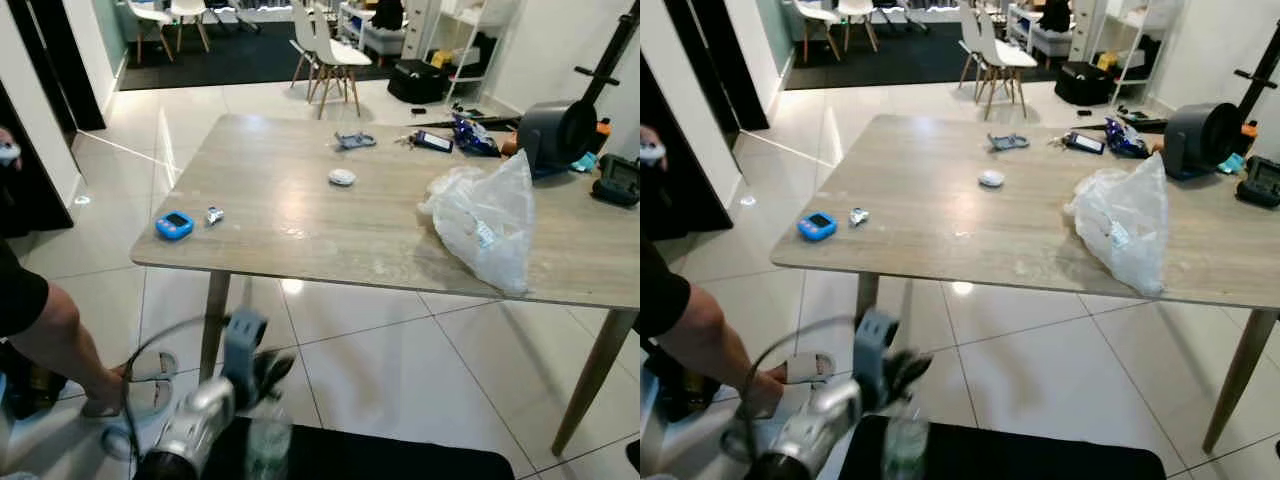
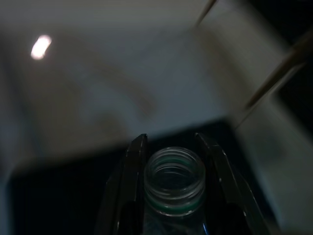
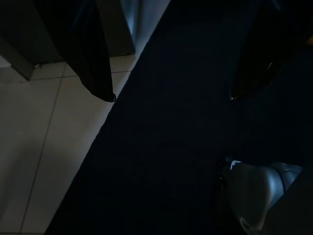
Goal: Restocking fridge
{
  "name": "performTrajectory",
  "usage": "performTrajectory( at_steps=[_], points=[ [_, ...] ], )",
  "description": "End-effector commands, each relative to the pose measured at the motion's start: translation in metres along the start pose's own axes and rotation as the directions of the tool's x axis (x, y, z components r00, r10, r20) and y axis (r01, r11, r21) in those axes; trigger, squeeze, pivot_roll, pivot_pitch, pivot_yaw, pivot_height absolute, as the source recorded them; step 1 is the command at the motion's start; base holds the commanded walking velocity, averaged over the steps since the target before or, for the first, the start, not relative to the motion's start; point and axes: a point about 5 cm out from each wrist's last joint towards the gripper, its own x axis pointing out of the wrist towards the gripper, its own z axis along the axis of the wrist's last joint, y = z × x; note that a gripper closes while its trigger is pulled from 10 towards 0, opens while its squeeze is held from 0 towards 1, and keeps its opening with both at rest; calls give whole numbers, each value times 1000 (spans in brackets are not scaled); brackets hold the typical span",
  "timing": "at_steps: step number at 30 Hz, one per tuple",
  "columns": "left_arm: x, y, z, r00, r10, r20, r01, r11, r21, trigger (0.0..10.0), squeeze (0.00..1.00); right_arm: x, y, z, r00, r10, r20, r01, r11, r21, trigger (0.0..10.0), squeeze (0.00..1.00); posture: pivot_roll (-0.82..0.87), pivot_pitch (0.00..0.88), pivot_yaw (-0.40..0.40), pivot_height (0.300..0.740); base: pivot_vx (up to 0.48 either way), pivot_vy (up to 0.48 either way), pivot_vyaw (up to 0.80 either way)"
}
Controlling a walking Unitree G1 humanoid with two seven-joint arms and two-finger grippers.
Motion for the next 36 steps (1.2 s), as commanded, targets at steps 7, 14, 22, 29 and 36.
performTrajectory(
  at_steps=[7,14,22,29,36],
  points=[
    [-34,21,-80,945,182,-271,-200,979,-40,10000,0,-1,-3,-9,1000,-7,-30,7,1000,1,10000,0,15,0,-33,740,0,0,-523],
    [-55,18,-119,892,231,-389,-279,958,-70,10000,0,-1,-4,-6,1000,-6,-29,6,1000,-4,10000,0,15,0,-33,740,0,0,-800],
    [-68,17,-138,845,275,-458,-325,945,-30,10000,0,0,-1,3,1000,2,-16,-2,1000,-6,10000,0,18,0,-38,740,0,0,-800],
    [-79,19,-149,803,296,-517,-298,951,83,10000,0,0,-1,1,1000,5,-21,-5,1000,-7,10000,0,19,0,-39,740,0,0,-800],
    [-88,12,-164,761,275,-588,-218,962,166,10000,0,0,0,-6,999,12,-35,-13,1000,-9,10000,0,19,0,-39,740,0,0,-800]
  ],
)
